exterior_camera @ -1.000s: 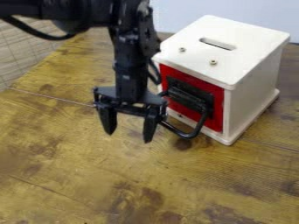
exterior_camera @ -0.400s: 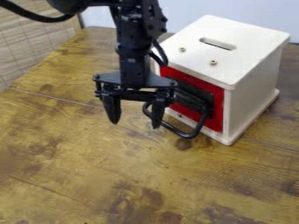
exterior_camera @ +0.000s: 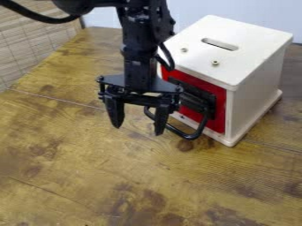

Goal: Close the drawer

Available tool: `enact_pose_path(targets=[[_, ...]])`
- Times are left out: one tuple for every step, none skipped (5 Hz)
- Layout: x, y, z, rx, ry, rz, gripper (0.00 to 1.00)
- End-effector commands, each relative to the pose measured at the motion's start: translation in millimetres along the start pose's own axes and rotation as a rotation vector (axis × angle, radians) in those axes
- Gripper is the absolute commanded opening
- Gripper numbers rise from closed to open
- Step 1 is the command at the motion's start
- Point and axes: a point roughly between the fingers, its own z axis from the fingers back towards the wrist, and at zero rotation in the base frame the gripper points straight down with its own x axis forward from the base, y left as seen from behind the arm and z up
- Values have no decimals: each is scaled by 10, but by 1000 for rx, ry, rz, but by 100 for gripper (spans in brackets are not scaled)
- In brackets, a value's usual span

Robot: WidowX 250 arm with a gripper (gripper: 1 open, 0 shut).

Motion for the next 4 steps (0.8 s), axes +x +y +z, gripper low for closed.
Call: enact_pose_path(targets=[[-13,-9,401,-54,-125,-16,100],[-62,-123,337,-60,-134,-58,100],[-140,-258,300,-70,-148,-105,100],[-160,-295,357,-76,-156,-135,100]])
